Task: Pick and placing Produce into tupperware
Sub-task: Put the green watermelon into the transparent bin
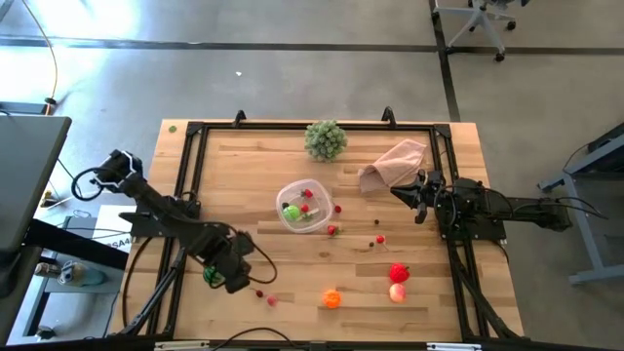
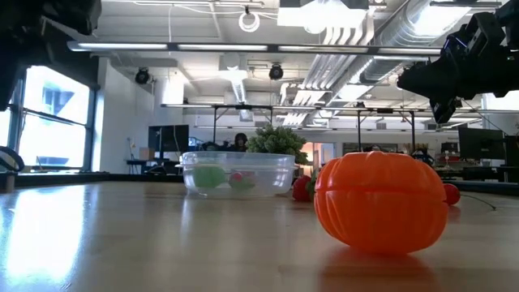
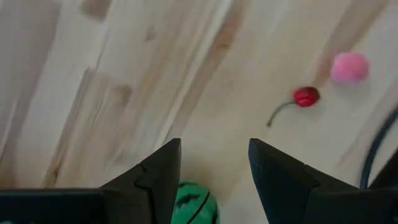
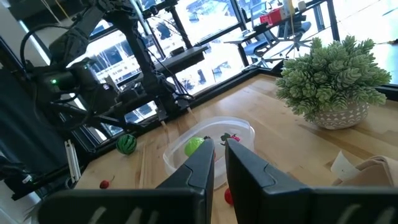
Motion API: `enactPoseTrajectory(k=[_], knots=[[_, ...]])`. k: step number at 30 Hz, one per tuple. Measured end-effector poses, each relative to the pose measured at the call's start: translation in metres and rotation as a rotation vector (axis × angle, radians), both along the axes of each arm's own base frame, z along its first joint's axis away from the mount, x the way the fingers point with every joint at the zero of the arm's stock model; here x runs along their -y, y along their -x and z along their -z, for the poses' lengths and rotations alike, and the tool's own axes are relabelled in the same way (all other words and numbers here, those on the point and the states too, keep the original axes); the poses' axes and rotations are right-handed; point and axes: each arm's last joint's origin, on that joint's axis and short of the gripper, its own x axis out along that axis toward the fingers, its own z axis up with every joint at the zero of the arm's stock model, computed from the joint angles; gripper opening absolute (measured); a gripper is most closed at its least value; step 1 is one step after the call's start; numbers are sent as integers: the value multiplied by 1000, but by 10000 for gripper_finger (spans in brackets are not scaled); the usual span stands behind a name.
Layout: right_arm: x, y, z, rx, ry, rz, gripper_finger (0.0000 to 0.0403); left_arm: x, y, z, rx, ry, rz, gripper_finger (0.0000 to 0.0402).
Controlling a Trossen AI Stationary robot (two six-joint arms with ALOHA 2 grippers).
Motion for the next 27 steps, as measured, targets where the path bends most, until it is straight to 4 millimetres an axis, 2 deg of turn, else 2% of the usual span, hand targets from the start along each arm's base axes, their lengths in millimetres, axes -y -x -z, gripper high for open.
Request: enactPoseTrajectory(k=[3,5,12,19,27], knots=[[0,0,0,0,0,0,30,0,5,-4,-5,6,-42,178],[0,0,0,0,0,0,30,0,9,-5,-37,11,-7,178],[0,0,0,0,0,0,30,-1,19,-5,-186,74,239,179],[0,0,0,0,0,0,30,0,22,-4,-190,52,566,179],[0,0,0,0,0,0,30,6,26,-4,-179,-7,699,179]])
